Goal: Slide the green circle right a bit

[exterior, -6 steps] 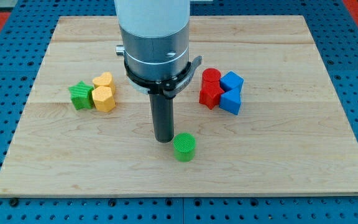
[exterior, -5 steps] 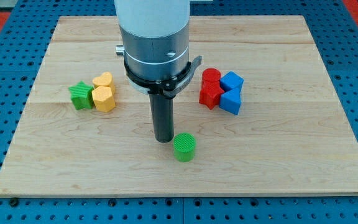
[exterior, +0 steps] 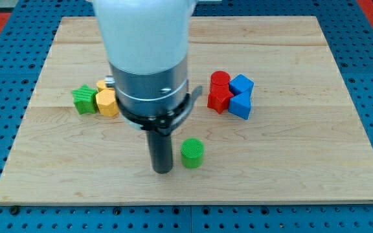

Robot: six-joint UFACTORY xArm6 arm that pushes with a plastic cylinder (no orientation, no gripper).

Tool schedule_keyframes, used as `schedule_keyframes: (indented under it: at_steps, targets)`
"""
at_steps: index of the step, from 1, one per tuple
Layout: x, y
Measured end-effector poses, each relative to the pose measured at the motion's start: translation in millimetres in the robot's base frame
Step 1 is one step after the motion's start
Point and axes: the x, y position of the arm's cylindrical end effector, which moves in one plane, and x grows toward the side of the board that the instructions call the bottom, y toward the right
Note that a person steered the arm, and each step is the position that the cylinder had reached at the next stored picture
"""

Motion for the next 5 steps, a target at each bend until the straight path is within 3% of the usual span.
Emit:
schedule_keyframes:
  at_steps: [1, 4, 5]
  targets:
    - [-15.6, -4.8]
    - [-13.7, 130.9]
    - [-28.9, 122.0]
